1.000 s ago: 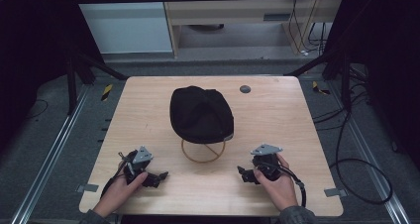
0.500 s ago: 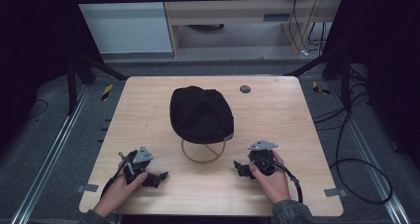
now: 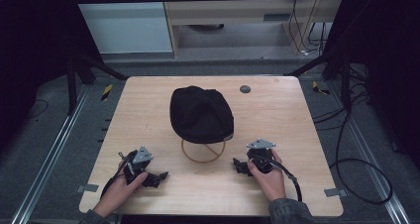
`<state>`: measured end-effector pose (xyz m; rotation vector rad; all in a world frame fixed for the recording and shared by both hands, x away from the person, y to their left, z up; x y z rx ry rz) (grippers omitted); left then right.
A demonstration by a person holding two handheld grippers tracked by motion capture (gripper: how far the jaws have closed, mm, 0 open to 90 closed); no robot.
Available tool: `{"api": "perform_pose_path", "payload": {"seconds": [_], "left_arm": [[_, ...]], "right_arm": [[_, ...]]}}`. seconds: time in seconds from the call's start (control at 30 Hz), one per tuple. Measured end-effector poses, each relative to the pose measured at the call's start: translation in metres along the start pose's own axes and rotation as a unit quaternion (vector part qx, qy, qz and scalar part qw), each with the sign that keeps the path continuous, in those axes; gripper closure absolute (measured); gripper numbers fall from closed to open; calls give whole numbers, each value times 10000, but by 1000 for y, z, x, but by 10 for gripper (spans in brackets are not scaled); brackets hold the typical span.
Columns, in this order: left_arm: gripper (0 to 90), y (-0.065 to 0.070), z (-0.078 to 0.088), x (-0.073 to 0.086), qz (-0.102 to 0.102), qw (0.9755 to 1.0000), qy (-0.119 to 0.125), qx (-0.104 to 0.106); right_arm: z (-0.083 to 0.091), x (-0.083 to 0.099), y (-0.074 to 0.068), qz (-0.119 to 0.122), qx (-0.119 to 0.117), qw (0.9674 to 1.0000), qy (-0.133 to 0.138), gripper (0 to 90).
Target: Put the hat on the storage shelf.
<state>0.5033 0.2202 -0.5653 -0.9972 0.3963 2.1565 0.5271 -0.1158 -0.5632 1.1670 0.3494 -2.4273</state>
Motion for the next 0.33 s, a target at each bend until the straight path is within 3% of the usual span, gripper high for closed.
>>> {"api": "perform_pose_path", "payload": {"seconds": [0.1,0.33], "left_arm": [[0,0,0,0,-2,10000,-1,0],[0,0,0,0,-5,10000,-1,7]], "right_arm": [[-1,2,2,189,175,9997,-36,90],[-1,2,2,148,210,9997,-41,84]]}}
Point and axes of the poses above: each handheld gripper's, and its own axes: z roughly backward along the jaws, x roughly out of its underside, y roughly to its right, the point moved 8 cm from there along -z, roughly forward along the jaws, and after that the axes turned 4 degrees about y, right-handed, at the moved point
